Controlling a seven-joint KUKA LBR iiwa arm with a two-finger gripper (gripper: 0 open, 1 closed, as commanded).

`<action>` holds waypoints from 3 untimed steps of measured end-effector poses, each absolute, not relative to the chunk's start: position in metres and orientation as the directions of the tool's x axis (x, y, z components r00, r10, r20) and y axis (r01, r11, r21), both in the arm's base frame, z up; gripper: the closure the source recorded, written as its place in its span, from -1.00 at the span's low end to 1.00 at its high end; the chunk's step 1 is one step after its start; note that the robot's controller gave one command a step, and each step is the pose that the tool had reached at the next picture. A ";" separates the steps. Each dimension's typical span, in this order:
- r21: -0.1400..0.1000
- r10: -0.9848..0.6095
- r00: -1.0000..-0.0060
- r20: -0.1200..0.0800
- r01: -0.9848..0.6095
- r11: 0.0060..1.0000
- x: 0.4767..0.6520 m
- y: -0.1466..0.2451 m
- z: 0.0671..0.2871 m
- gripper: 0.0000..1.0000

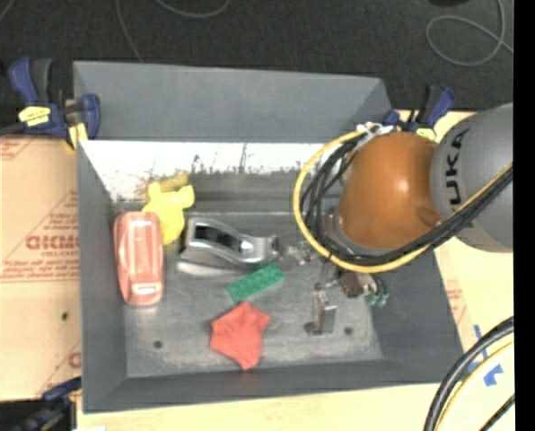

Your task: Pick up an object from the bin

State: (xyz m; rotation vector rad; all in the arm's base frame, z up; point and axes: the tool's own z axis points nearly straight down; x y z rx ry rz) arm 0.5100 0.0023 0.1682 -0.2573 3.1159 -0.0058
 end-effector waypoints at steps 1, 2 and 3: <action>0.000 0.008 -1.000 -0.002 0.008 1.000 0.513 0.038 0.150 -1.00; -0.004 -0.220 -0.975 -0.010 -0.220 0.975 0.490 0.051 0.143 -1.00; -0.001 -0.261 -0.965 -0.006 -0.261 0.965 0.498 0.063 0.118 -1.00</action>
Offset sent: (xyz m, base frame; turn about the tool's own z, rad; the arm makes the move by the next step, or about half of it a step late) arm -0.0363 0.0512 -0.0303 -0.1424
